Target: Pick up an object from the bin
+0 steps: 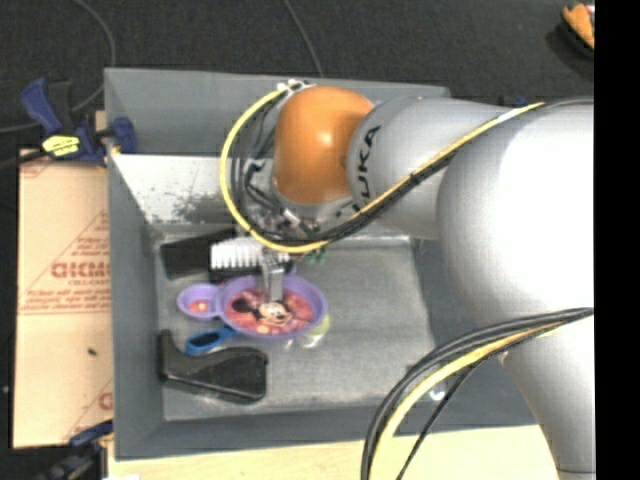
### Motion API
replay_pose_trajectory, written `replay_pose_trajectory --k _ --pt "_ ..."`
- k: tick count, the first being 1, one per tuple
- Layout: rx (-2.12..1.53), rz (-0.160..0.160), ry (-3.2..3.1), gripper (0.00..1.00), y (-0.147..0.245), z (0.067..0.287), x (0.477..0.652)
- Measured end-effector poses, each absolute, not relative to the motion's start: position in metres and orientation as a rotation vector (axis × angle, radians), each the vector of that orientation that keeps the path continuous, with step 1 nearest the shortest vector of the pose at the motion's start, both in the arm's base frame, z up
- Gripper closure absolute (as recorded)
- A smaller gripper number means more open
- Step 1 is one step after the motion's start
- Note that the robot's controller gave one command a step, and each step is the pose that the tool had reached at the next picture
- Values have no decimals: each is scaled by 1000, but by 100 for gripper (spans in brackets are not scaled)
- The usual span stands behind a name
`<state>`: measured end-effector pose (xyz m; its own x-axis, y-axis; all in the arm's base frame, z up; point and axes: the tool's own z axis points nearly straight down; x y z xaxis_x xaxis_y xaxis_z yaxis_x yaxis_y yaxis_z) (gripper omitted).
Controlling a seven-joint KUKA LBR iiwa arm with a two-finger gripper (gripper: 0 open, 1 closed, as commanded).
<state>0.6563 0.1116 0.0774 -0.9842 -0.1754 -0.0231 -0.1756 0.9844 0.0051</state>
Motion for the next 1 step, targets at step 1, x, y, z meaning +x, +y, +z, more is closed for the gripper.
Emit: replay_pose_trajectory --k 1 --pt "-219 17 3114 100 110 81 654"
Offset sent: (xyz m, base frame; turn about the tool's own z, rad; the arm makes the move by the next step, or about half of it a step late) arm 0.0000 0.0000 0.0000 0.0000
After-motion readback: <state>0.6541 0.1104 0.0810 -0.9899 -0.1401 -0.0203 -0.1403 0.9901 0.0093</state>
